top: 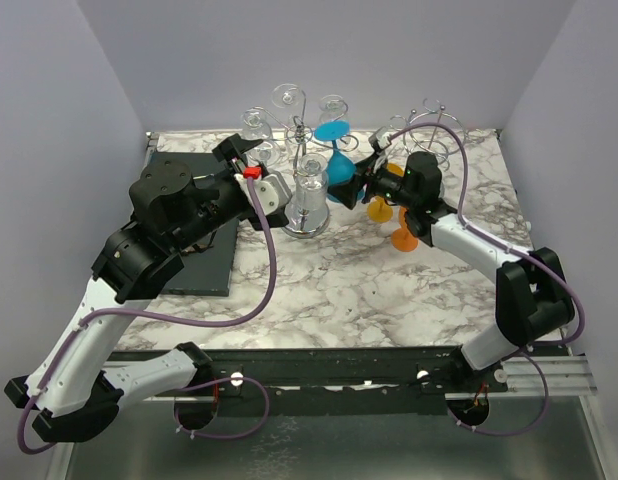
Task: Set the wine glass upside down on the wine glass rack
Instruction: Turn the wine glass upside down at the wine rack.
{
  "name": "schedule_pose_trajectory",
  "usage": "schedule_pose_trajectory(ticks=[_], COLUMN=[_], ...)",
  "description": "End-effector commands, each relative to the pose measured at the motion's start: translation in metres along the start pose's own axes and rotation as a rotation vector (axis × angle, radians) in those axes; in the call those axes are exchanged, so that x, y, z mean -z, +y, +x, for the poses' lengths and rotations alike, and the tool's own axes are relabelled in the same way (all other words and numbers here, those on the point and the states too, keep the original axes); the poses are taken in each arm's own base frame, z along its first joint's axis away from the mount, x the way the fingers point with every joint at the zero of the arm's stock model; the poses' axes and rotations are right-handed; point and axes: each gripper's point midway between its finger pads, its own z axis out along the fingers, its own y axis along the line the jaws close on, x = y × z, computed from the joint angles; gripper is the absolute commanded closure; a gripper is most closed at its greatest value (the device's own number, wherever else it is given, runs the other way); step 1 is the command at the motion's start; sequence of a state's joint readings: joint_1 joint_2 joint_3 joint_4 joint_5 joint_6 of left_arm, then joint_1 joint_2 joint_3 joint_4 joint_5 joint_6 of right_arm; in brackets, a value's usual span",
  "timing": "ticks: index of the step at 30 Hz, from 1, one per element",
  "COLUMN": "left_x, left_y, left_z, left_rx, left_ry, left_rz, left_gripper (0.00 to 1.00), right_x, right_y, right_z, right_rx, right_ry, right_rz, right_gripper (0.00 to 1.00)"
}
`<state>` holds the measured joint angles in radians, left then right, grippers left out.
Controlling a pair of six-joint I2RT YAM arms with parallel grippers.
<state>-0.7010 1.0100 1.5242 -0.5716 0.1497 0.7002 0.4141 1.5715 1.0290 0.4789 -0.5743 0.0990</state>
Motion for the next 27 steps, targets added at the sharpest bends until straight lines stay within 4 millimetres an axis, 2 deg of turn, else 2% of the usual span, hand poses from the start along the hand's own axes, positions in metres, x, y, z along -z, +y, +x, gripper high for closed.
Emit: schedule_pose_trajectory(ticks=[1,9,17,21,22,23,27], left_x=[0.000,-0.001,-0.001,0.000,0.000,0.001,0.001], left_y=[-0.004,-0.004,-0.005,-0.004,-0.004,-0.004,-0.004], left_z=[-0.002,-0.004,-0.005,-0.004,-0.004,-0.004,-0.003], left_rx=[-0.004,-0.008,-0.006,-0.008,-0.008,-0.010,-0.016], left_ry=[-0.015,-0.020,-0.023,-0.021,-0.019,-0.020,-0.018], left_rz=[0.021,0.024,0.027,0.021,0.021,0.020,0.021], left_gripper=[0.01,0.01,0.01,0.01,0.01,0.01,0.01], right_x=[0.005,0.018,0.020,0.015,0.014,0.013,0.016], right_y=[0.014,0.019,0.014,0.014,0.016,0.018,0.019], right_z=[-0.024,-0.028,-0.015,0.001,0.005,0.009,0.019], right_rx=[0.103,0.120,0.003,-0.062,-0.074,-0.084,-0.097], right_ry=[-0.082,-0.155,-0.195,-0.165,-0.155,-0.142,-0.096], right_rz=[-0.053,-0.032,0.008,-0.009,-0.018,-0.029,-0.030], right_gripper=[0.27,0.27,0.24,0.14,0.05,0.01,0.00])
